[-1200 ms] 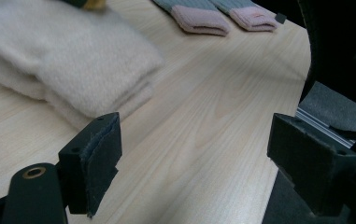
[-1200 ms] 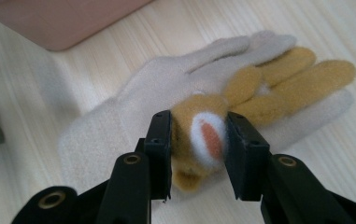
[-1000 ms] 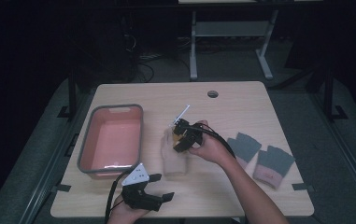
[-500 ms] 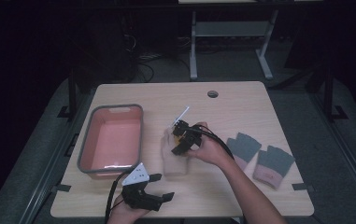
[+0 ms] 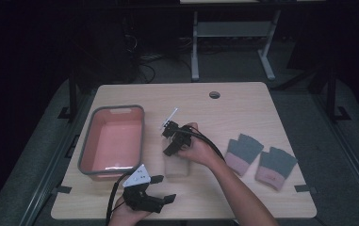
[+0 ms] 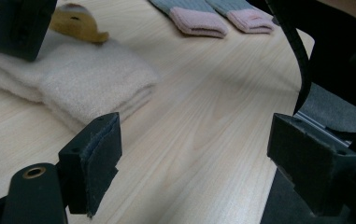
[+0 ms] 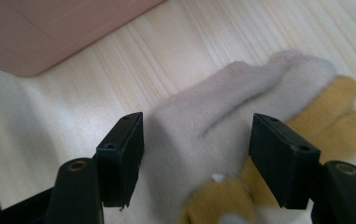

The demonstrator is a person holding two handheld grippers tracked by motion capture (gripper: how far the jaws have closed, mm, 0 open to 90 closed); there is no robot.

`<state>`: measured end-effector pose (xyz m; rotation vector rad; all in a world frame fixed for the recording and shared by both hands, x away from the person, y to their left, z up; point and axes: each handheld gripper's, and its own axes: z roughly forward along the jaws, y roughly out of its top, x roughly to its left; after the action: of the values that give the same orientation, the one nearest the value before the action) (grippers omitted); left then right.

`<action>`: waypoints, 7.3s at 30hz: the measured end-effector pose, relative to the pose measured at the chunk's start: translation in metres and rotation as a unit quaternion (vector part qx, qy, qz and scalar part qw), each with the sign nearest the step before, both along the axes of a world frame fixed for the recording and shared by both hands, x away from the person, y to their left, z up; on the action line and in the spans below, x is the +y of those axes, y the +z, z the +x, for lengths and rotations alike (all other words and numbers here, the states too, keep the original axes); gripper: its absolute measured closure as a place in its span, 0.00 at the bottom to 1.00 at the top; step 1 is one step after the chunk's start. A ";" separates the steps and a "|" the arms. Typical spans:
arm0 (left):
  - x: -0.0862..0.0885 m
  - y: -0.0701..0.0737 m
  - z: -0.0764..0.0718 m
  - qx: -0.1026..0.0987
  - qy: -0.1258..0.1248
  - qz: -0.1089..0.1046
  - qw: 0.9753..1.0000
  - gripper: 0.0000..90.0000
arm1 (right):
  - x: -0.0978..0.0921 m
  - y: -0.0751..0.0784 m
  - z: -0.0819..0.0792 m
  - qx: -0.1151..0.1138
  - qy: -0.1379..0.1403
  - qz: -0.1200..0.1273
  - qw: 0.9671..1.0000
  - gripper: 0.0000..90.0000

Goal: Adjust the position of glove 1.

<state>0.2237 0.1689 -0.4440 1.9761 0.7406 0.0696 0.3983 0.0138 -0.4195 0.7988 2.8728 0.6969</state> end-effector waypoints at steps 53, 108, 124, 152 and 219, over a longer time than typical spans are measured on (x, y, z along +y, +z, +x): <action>-0.056 -0.002 0.068 0.102 0.094 0.009 0.990 0.20 | -0.126 0.006 -0.035 0.040 -0.145 0.107 0.983 0.39; -0.061 -0.024 0.100 0.229 0.129 -0.005 0.965 0.69 | -0.130 -0.053 -0.038 0.197 -0.270 0.254 0.908 0.86; -0.058 -0.021 0.100 0.224 0.115 -0.024 0.967 0.73 | -0.135 -0.045 -0.039 0.194 -0.261 0.266 0.908 0.91; -0.054 -0.003 0.100 0.208 0.092 -0.043 0.973 0.74 | -0.142 -0.027 -0.043 0.197 -0.253 0.289 0.902 0.92; -0.007 0.076 0.118 0.168 0.078 -0.085 0.979 0.74 | -0.109 0.060 -0.021 0.163 -0.206 0.314 0.912 0.92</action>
<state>0.3418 0.1624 -0.3676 1.7834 1.0833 -0.2342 0.3771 -0.0948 -0.3592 1.6754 2.5683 1.5711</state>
